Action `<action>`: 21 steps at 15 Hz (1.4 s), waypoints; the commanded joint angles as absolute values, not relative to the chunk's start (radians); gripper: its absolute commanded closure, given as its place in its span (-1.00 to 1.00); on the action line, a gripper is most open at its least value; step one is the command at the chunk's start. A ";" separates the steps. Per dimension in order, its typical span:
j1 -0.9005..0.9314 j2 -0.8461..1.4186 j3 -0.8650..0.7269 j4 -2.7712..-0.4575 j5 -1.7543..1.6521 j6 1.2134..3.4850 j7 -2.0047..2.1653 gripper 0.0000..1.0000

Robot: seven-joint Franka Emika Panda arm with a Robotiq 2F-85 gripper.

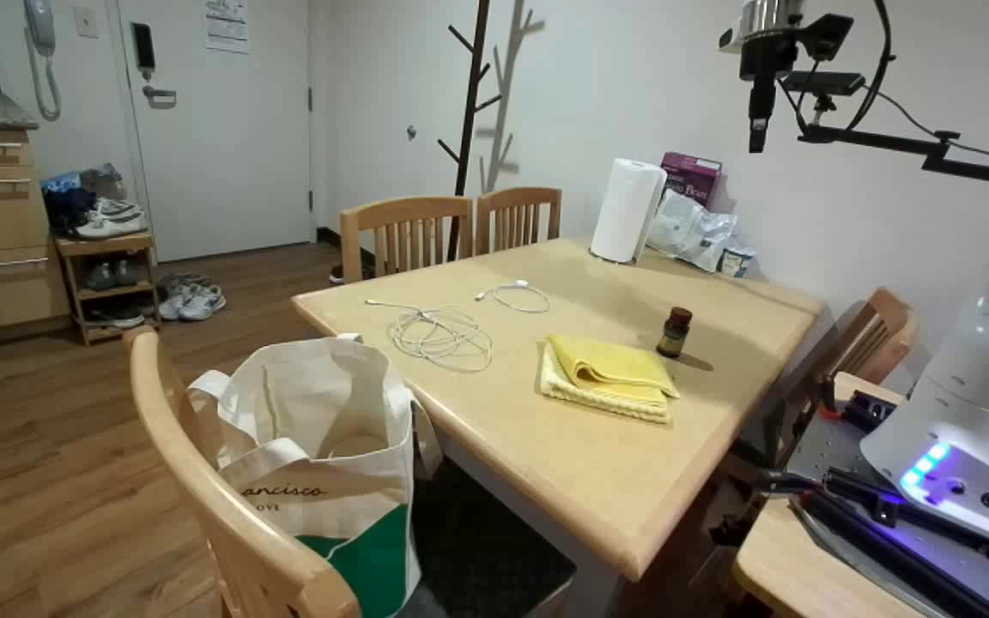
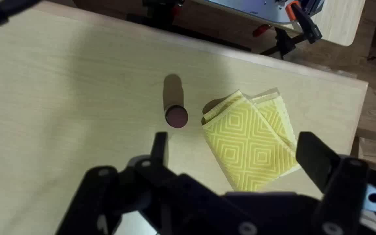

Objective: Wipe the table with the yellow towel.

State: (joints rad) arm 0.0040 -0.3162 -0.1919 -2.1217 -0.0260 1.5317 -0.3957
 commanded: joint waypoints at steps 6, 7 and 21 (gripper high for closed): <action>-0.004 -0.312 -0.183 -2.134 0.002 1.575 -0.455 -1.00; -0.001 -0.309 -0.185 -2.142 0.015 1.603 -0.475 -1.00; 0.097 0.060 0.009 -2.296 0.210 2.324 -0.836 -1.00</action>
State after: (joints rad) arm 0.0970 0.0040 -0.0437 -2.2831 0.2581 2.1927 -0.8334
